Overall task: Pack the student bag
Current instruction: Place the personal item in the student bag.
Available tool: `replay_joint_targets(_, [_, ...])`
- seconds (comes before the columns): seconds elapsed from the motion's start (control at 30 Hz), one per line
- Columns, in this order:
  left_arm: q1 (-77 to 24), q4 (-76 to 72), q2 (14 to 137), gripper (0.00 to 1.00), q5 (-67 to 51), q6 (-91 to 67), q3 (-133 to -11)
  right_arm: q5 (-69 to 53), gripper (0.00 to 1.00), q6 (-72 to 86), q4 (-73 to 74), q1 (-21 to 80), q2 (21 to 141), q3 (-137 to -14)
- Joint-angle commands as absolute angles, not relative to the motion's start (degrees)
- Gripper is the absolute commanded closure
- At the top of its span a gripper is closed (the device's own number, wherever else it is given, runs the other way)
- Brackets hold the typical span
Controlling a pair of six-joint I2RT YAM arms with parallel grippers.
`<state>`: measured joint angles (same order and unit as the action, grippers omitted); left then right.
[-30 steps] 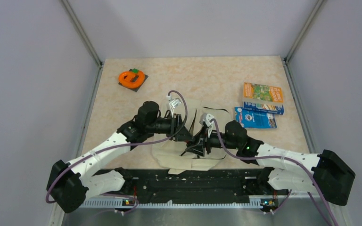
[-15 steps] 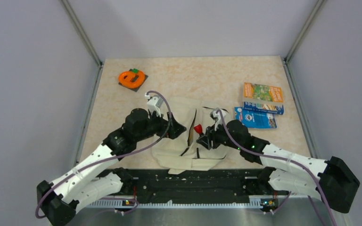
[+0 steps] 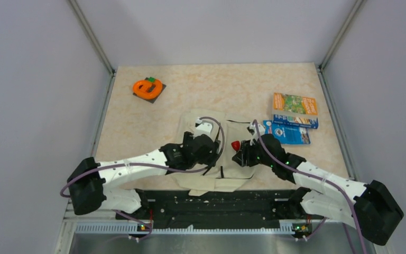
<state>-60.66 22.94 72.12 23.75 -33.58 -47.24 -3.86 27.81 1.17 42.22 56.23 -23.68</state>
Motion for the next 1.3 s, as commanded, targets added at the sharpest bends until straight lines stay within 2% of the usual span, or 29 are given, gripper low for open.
replay_joint_targets(0.0, [-61.78, 25.05, 76.51, 0.04, 34.12, -35.65, -52.61, -2.84, 1.0, 29.13, 2.74, 41.92, 55.4, -25.52])
replay_joint_targets(0.43, [-63.36, 33.14, 88.82, 0.03, 40.31, -39.01, -59.87, -7.4, 1.0, 29.53, 5.35, 41.92, 59.02, -28.94])
replay_joint_targets(0.57, [-63.52, 35.68, 90.79, 0.09, 42.34, -39.4, -61.33, -9.17, 1.0, 29.13, 7.68, 41.92, 61.64, -31.44])
replay_joint_targets(0.6, [-63.6, 35.84, 90.94, 0.13, 42.56, -39.41, -61.42, -9.84, 1.0, 29.05, 7.74, 41.92, 62.31, -32.05])
replay_joint_targets(0.8, [-63.73, 34.99, 90.21, 0.49, 42.85, -40.02, -60.43, -14.95, 1.0, 28.49, 9.29, 41.92, 69.14, -36.91])
replay_joint_targets(1.07, [-63.77, 26.74, 85.25, 0.88, 40.31, -39.52, -54.97, -25.35, 1.0, 27.34, 10.02, 41.92, 80.19, -43.91])
replay_joint_targets(1.17, [-63.72, 20.36, 82.45, 0.99, 38.37, -38.33, -51.32, -26.76, 1.0, 26.47, 10.55, 41.92, 82.61, -46.24])
replay_joint_targets(1.27, [-63.72, 14.9, 79.06, 1.0, 37.09, -37.69, -47.65, -28.73, 1.0, 25.13, 12.51, 41.43, 86.49, -49.04])
